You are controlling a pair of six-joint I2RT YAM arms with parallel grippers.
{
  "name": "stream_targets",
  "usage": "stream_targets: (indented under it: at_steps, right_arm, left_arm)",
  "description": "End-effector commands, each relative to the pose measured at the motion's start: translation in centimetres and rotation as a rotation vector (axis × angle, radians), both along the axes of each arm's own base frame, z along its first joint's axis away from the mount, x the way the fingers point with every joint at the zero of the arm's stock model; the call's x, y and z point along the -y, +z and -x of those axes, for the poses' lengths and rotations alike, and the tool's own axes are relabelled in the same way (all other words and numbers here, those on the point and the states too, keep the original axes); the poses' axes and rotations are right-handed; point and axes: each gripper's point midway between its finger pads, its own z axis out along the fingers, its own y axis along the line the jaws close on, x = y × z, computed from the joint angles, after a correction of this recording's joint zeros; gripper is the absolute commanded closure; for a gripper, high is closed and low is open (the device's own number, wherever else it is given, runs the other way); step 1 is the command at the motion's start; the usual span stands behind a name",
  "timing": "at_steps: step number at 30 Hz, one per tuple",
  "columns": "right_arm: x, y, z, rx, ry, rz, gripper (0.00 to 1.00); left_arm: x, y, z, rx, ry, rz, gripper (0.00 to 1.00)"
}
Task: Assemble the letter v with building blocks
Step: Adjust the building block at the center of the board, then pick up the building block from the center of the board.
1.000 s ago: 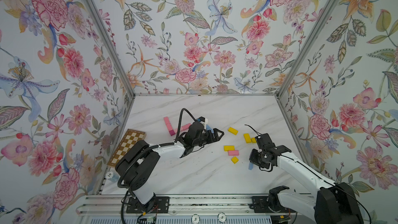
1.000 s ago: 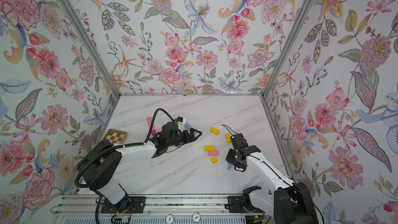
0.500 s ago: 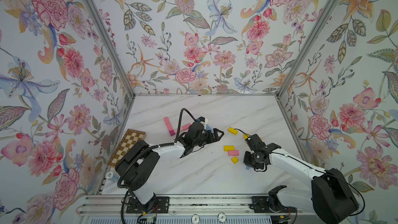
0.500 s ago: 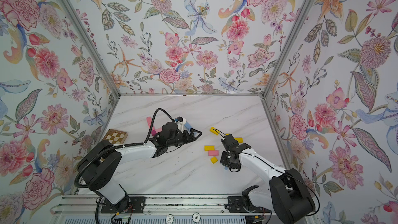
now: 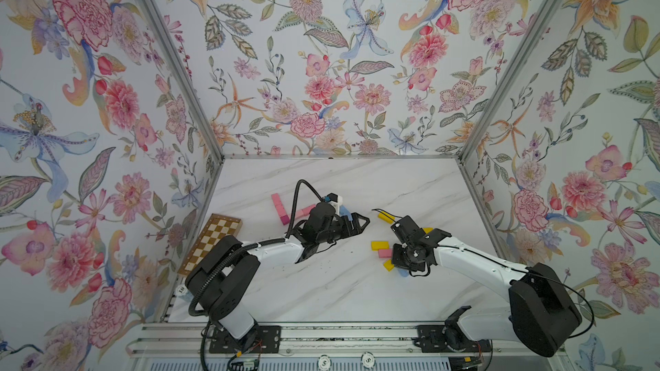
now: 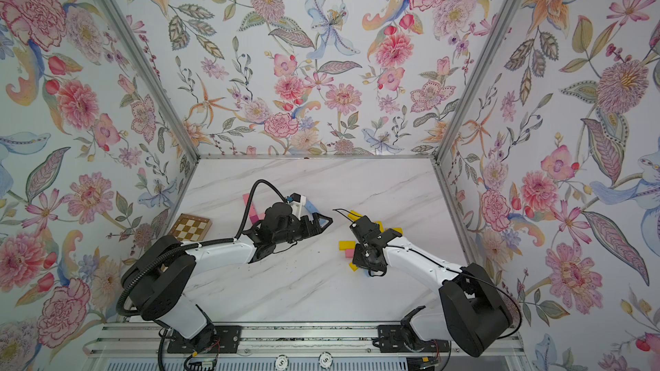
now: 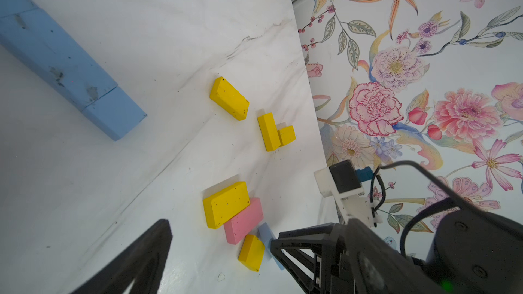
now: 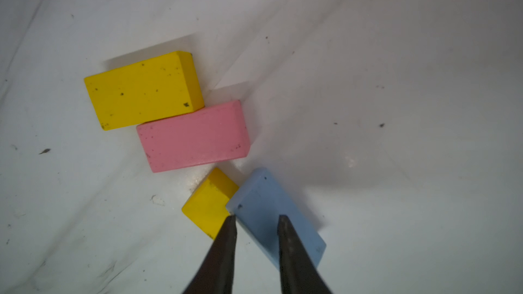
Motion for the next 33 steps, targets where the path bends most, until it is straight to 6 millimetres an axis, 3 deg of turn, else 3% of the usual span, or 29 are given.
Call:
stream_targets:
  at_steps: [1,6,9,13,17,23,28,33]
  right_arm:
    - [-1.1,0.1,-0.2,-0.003,-0.002,-0.008,0.73]
    - [-1.6,0.2,0.2,-0.005,0.025,-0.002,0.74]
    - [-0.4,0.8,0.1,0.012,0.012,0.005,0.67]
    - [1.2,0.0,0.9,-0.022,-0.018,0.003,0.6]
    - [0.2,-0.6,1.6,-0.046,0.016,-0.014,0.58]
    - [-0.2,-1.4,2.7,-0.075,0.05,0.006,0.59]
    - [0.7,-2.1,3.6,-0.094,0.055,0.034,0.63]
    - [2.1,-2.6,3.9,-0.103,0.066,0.114,0.59]
  left_arm:
    - [-1.4,0.8,-0.5,0.033,0.026,-0.003,0.01]
    - [-2.3,0.6,-0.6,0.03,0.038,-0.011,0.01]
    - [-2.4,0.3,-0.6,0.026,0.038,-0.015,0.01]
    - [-2.4,0.3,-0.5,0.027,0.035,-0.01,0.01]
    - [-2.3,0.4,-0.6,0.028,0.034,0.0,0.01]
    - [-2.4,0.6,-0.6,0.028,0.037,0.002,0.01]
    - [-2.4,0.5,-0.6,0.027,0.038,-0.003,0.01]
    - [-2.4,0.6,-0.7,0.028,0.04,-0.001,0.01]
